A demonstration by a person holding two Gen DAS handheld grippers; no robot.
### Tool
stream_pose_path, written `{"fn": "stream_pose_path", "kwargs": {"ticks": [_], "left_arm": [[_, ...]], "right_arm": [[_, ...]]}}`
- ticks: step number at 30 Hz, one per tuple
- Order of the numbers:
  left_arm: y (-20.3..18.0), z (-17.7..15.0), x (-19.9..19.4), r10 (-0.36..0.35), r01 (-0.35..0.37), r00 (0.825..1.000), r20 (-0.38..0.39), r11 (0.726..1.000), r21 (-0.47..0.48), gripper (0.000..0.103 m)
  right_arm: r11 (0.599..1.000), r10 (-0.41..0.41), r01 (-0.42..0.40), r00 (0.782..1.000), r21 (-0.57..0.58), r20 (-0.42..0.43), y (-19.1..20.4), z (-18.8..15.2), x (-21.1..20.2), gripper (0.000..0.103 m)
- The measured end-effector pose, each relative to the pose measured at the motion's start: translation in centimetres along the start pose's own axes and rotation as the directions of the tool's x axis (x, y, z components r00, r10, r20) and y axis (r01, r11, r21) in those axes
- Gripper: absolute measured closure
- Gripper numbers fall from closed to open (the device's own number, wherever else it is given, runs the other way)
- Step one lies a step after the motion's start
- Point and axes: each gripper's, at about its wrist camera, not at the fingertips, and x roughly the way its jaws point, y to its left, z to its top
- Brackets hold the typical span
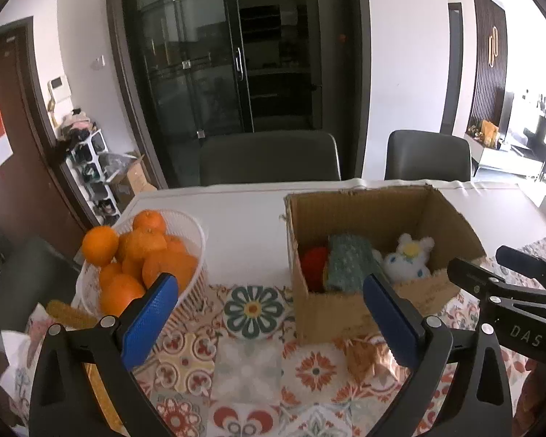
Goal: Organize soft objects
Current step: 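Withdraw both tools from the box and lower the right tool to the biscuit packet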
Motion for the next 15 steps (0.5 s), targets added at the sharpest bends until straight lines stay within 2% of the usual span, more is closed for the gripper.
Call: {"fn": "stream_pose_path", "kwargs": {"ticks": [5,11,15], "left_arm": [[0.5,-2.4,-0.5,0.017,-0.017,1.0,-0.024,1.0,-0.01,0.0],[1.2,-5.0,-0.2,-0.002,-0.001,0.998,-0.069,0.999,-0.035,0.0],[1.6,-6.8,0.4,0.016,-0.02,0.994,-0.104,0.999,-0.034,0.0]], "right_arm": [[1.0,0.005,-0.005,1.0,0.0,-0.005,0.6,-2.2,-0.2,0.018],[0.998,0.053,-0.051,0.997,0.029,-0.064,0.9,-4.7,1.1,0.017],[0.997,0.066,-0.063,0.992,0.038,-0.107,1.1,-6.3,2.6,0.017]]}}
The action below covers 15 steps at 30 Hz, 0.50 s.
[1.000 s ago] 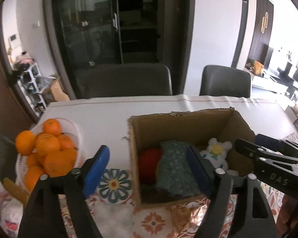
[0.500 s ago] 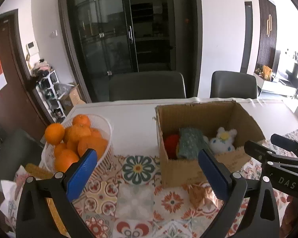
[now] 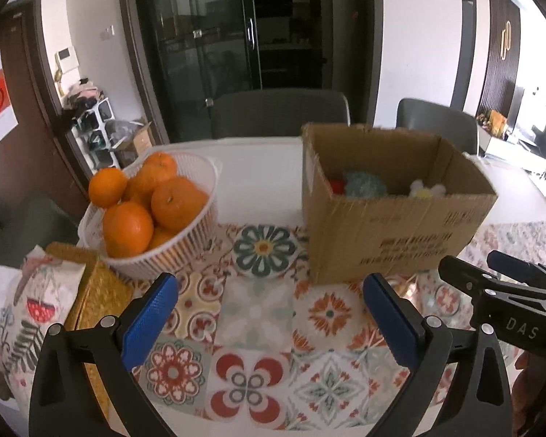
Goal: Organize soft objects
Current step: 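Withdraw both tools from the box and lower the right tool to the biscuit packet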
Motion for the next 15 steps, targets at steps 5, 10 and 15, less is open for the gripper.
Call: {"fn": "stream_pose_path", "kwargs": {"ticks": [5,10,15], "left_arm": [[0.2,-1.8,1.8,0.014,-0.013,0.998,-0.058,1.0,0.005,0.0],[0.3,-3.1,3.5,0.015,-0.014,0.994,-0.106,1.0,0.006,0.0],[0.3,-4.1,5.4,0.028,-0.026,0.988,-0.151,0.999,0.018,0.0]], "right_arm": [[1.0,0.002,-0.002,0.998,0.002,-0.057,0.0,-1.7,2.4,0.017],[1.0,0.005,-0.005,0.995,0.003,-0.104,-0.3,-2.6,4.7,0.017],[1.0,-0.003,0.003,0.99,0.0,-0.143,-0.6,-3.2,7.0,0.017]]}}
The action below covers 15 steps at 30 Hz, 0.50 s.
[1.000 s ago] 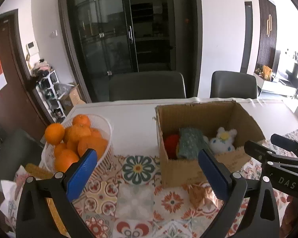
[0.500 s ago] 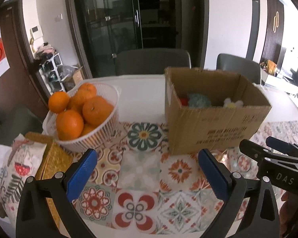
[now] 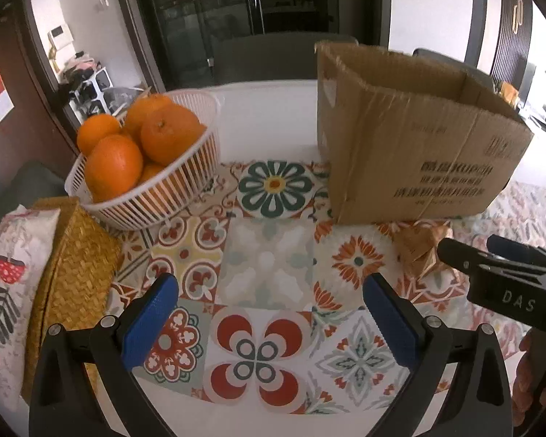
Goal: Organize soft objects
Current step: 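Withdraw both tools from the box and lower the right tool to the biscuit packet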
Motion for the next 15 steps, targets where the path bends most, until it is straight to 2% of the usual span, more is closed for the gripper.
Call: {"fn": "stream_pose_path", "kwargs": {"ticks": [6,13,15], "left_arm": [[0.1,-0.4,1.5,0.005,-0.005,1.0,-0.025,1.0,0.006,0.0],[0.3,-0.5,3.4,-0.027,0.025,0.997,-0.066,0.999,-0.024,0.0],[0.4,-0.4,3.8,-0.034,0.032,0.997,-0.074,0.999,-0.034,0.003]], "right_arm": [[1.0,0.012,-0.012,0.999,0.003,-0.035,-0.1,-0.1,2.0,0.017],[1.0,0.008,-0.009,0.998,-0.01,-0.057,0.1,0.2,3.6,0.017],[1.0,0.013,-0.014,0.998,-0.013,-0.064,0.1,0.4,4.0,0.017]]}}
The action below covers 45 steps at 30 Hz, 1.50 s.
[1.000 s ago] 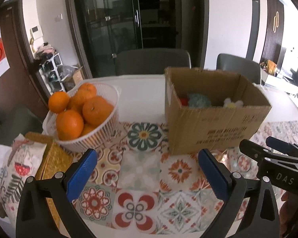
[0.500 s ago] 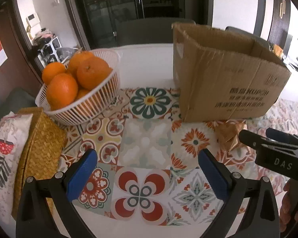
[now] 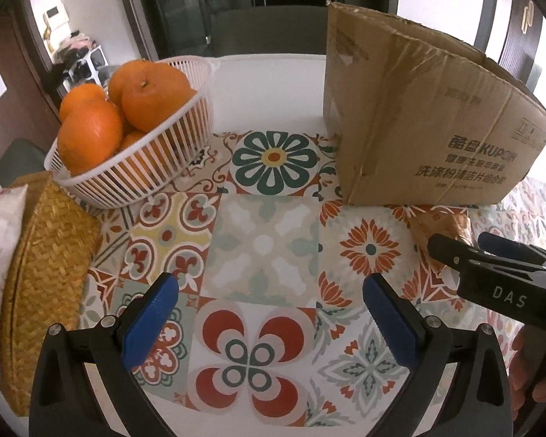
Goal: Organize soft objects
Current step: 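Withdraw both tools from the box and lower the right tool to the biscuit packet, then grasp the Fortune Biscuits packet with the right tool, then carry the biscuit packet into the box and open the right tool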
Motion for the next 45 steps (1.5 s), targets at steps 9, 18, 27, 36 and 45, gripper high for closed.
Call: {"fn": "stream_pose_path", "kwargs": {"ticks": [9,18,27,36,45], "left_arm": [[0.1,0.4,1.6,-0.02,0.019,0.999,-0.038,1.0,-0.02,0.017],[-0.3,-0.1,2.7,-0.087,0.084,0.994,-0.065,0.996,-0.041,0.09],[-1.3,-0.1,0.6,-0.141,0.14,0.99,-0.019,0.99,-0.027,0.101],[-2.4,1.2,-3.1,-0.176,0.176,0.983,0.056,0.984,-0.002,0.101],[-3.4,2.5,-7.1,-0.217,0.215,0.966,0.14,0.976,0.032,0.101]], "right_arm": [[1.0,-0.022,0.022,1.0,-0.019,-0.008,0.9,0.1,1.3,0.025],[0.998,-0.033,0.034,0.999,-0.046,0.005,1.2,-0.3,1.7,0.052],[0.999,-0.015,0.017,0.999,-0.035,0.048,0.5,-1.1,-1.1,0.054],[1.0,-0.012,0.014,0.994,-0.018,0.105,-0.3,-0.9,-5.7,0.054],[1.0,-0.009,0.014,0.982,-0.026,0.188,-0.7,-0.5,-11.0,0.054]]}}
